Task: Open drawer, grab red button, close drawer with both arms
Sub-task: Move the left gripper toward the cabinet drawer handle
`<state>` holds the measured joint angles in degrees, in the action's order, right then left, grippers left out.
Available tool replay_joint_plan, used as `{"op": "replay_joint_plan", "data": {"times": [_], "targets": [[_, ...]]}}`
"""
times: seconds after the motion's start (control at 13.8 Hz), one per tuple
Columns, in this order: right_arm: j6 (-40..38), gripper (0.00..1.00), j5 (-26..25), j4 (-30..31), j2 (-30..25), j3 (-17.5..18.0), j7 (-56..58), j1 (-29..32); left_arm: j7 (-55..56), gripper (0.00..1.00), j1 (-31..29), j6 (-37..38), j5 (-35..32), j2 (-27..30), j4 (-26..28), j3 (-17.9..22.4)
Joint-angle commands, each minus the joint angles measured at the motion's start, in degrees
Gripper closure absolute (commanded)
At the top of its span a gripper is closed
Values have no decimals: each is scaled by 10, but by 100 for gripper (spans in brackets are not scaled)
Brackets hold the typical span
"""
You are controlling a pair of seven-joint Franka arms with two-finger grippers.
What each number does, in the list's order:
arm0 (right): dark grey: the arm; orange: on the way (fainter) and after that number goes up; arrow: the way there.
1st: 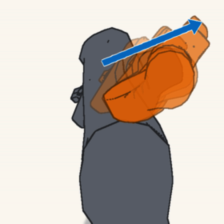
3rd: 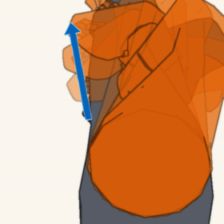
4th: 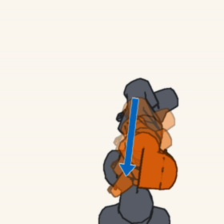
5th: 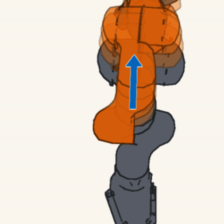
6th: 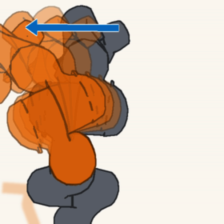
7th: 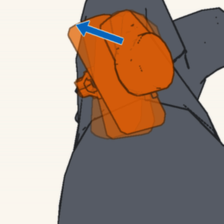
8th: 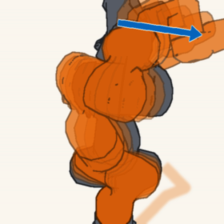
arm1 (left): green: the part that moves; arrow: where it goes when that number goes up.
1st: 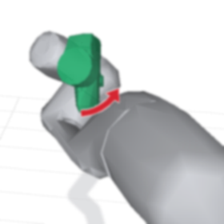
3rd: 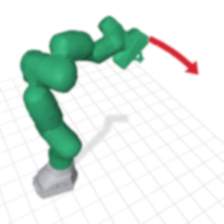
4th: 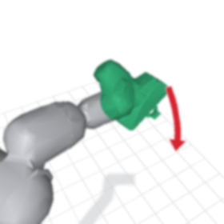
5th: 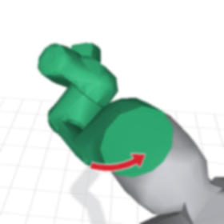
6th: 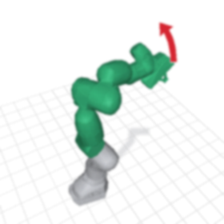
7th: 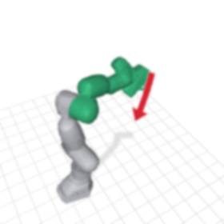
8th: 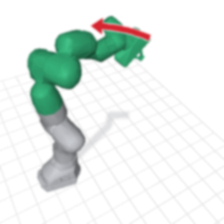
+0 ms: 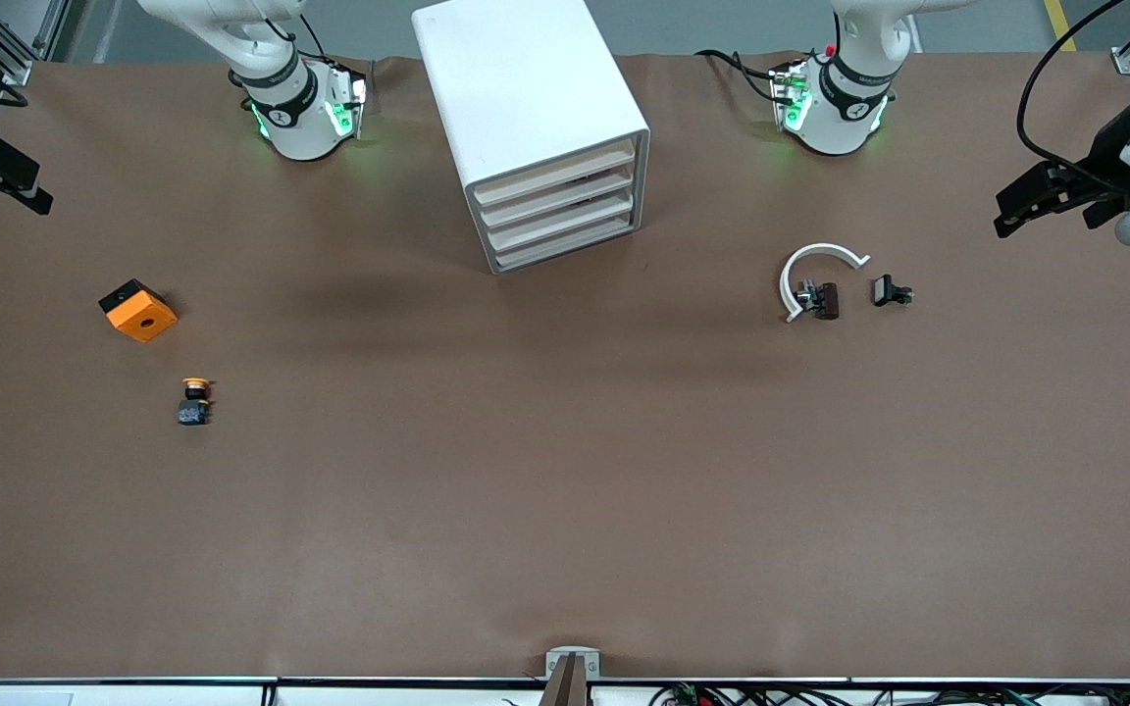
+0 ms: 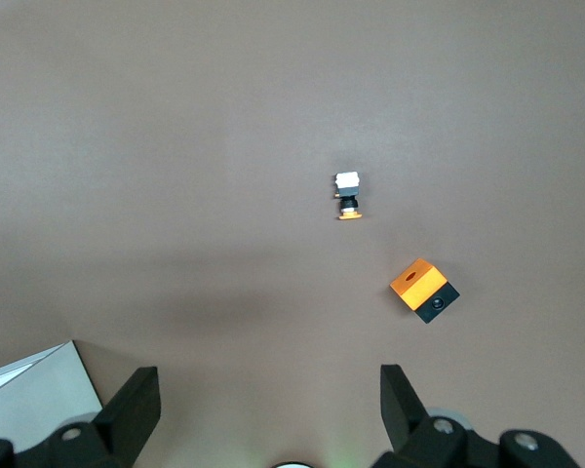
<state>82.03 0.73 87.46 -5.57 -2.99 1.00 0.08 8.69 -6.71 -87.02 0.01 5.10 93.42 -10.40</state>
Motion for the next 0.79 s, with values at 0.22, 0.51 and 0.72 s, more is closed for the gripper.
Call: {"op": "replay_joint_plan", "data": {"times": [0.22, 0.51, 0.72], "targets": [[4, 0, 8, 11, -13, 4, -1, 6, -2, 0, 4, 5, -11, -31, -35, -3], [5, 0, 8, 11, -13, 5, -1, 8, -3, 0, 14, 5, -24, -92, -75, -12], [10, 0, 8, 11, -13, 5, -1, 8, 17, 0, 50, -12, -26, -139, -71, -15]]}}
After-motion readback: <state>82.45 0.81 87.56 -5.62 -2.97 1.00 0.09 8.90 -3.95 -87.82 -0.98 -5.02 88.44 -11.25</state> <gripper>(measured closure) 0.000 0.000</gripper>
